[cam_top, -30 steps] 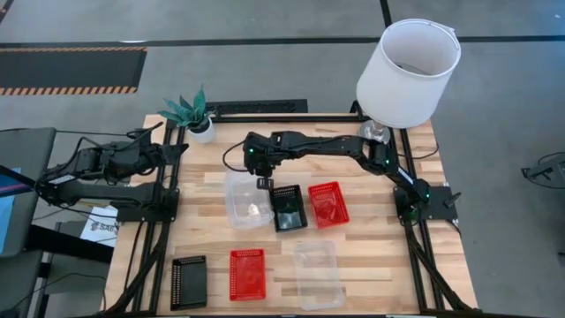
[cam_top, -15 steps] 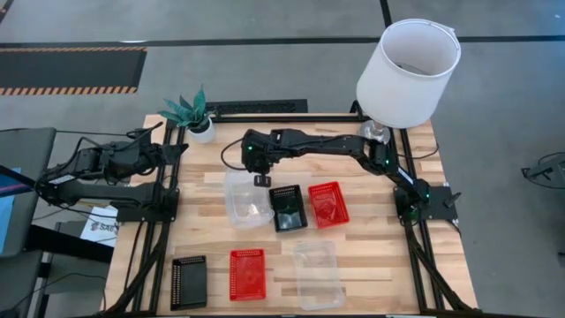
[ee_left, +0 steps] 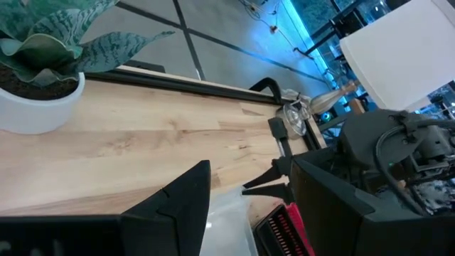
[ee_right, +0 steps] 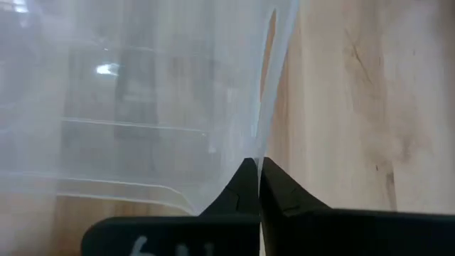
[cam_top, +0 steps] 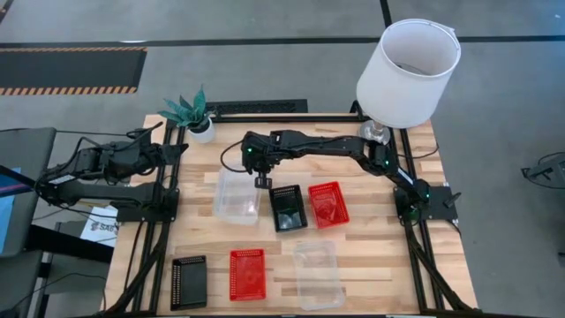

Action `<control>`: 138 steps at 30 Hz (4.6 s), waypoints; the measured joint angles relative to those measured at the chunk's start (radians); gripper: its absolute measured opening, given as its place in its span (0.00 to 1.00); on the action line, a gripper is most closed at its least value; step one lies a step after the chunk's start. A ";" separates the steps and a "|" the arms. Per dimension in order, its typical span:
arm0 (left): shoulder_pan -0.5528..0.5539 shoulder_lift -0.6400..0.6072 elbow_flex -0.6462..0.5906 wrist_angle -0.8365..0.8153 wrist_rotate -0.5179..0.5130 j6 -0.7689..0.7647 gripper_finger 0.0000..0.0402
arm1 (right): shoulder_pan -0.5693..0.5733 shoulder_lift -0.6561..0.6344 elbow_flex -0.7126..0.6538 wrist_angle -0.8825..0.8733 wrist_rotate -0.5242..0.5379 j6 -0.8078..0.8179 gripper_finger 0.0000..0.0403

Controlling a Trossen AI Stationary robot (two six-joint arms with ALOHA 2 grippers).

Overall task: Stack baskets by color
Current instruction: Stack the top right transparent bin on the left transparent bin

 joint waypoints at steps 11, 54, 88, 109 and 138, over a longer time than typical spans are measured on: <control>0.000 0.000 0.000 0.000 0.002 0.000 0.46 | -0.012 -0.002 0.142 -0.159 -0.001 0.017 0.00; 0.000 0.000 0.000 0.000 0.002 -0.008 0.46 | -0.034 -0.057 0.179 -0.382 -0.111 0.059 0.00; 0.000 0.000 0.000 -0.016 0.004 -0.008 0.46 | -0.035 -0.017 0.174 -0.436 -0.180 0.018 0.00; 0.000 0.000 0.000 -0.018 0.000 -0.008 0.46 | -0.056 -0.007 0.174 -0.538 -0.223 0.038 0.00; 0.000 0.000 0.000 -0.024 0.000 -0.005 0.46 | -0.061 -0.007 0.174 -0.462 -0.233 0.024 0.11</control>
